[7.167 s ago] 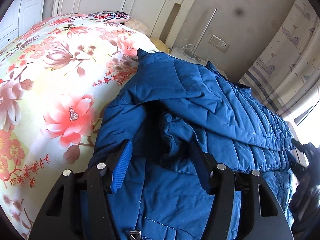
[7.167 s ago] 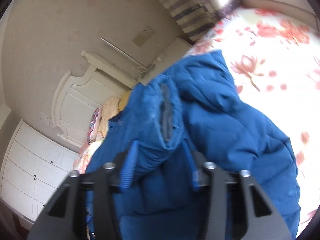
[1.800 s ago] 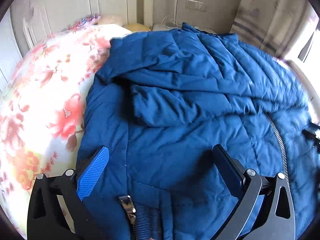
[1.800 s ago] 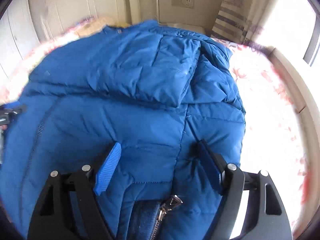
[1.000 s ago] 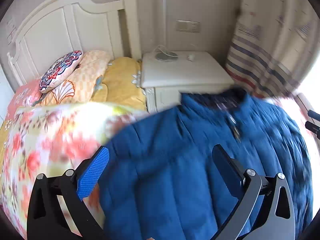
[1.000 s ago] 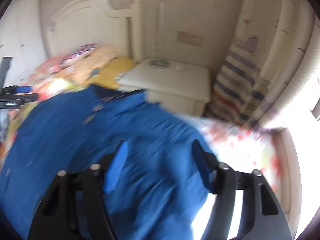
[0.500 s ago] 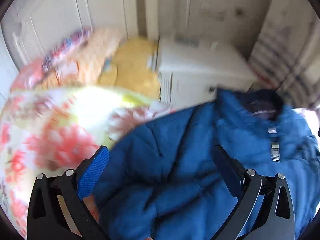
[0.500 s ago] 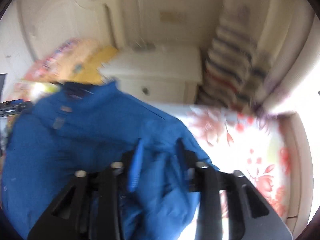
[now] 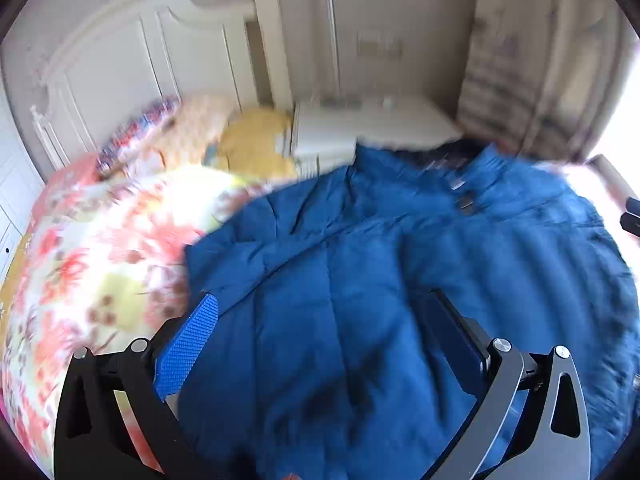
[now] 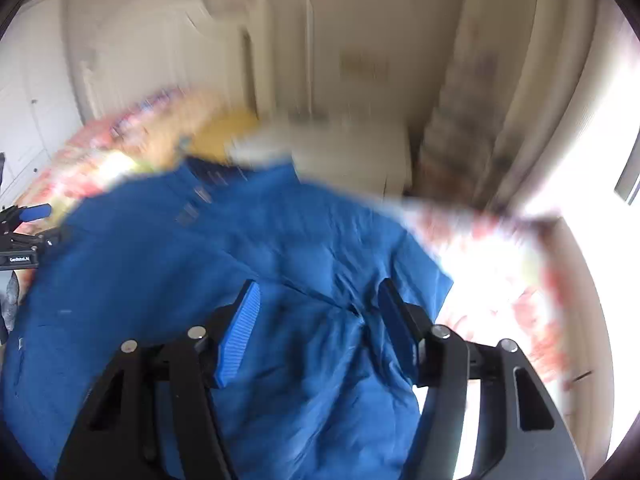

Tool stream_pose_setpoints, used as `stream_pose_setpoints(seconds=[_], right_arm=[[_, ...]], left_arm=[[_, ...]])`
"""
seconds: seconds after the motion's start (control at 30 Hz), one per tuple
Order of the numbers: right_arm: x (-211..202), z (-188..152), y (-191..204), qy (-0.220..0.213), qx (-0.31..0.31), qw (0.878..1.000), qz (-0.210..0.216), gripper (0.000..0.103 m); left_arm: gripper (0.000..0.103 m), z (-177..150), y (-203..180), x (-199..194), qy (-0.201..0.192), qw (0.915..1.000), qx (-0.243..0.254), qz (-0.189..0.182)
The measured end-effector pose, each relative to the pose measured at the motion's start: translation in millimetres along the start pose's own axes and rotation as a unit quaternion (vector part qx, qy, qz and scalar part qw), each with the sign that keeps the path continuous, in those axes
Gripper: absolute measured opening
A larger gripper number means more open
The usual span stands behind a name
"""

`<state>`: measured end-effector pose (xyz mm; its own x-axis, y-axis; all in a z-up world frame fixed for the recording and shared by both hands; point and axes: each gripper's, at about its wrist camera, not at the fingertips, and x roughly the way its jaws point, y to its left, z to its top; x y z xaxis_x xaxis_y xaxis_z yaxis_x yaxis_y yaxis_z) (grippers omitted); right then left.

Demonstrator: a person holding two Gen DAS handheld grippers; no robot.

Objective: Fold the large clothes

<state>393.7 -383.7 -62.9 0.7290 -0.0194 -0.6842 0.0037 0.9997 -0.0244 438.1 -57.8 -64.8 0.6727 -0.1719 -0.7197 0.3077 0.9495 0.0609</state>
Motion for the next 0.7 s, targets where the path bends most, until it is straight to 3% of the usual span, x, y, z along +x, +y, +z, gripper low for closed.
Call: stream_pose_setpoints(seconds=[0.07,0.17,0.27,0.33,0.4,0.53,0.63,0.7], right_arm=[[-20,-8,24,-0.012,-0.019,0.999,0.034,0.068],[-13,-30,64,0.011,-0.063,0.997,0.048,0.067],[33,-58,83,0.081,-0.082,0.993,0.026,0.066],[31,-67,83,0.073,-0.079,0.994,0.022,0.067],[11,-68,83,0.080,-0.072,0.994,0.010,0.066],[-47,-80,100,0.034,-0.080,0.995,0.040,0.069],[-43,-101,118,0.063,-0.099,0.991,0.067,0.070],[-27,-118,129,0.105,-0.110,0.986,0.063,0.070]], left_arm=[[0.099,-14,-11,-21,-0.012,0.9998,0.010,-0.010],[0.099,-35,-36,-15,0.012,0.9990,0.041,-0.013],[0.099,-55,-55,27,0.059,0.9969,0.052,0.002],[0.099,-59,-52,29,0.056,0.9976,0.041,0.002],[0.099,-62,-49,4,0.057,0.9979,0.031,-0.005],[0.099,-88,-53,-60,0.013,0.9987,0.029,-0.039],[0.099,-118,-69,-58,0.048,0.9955,0.043,-0.070],[0.099,-140,-80,-32,0.084,0.9939,0.054,-0.047]])
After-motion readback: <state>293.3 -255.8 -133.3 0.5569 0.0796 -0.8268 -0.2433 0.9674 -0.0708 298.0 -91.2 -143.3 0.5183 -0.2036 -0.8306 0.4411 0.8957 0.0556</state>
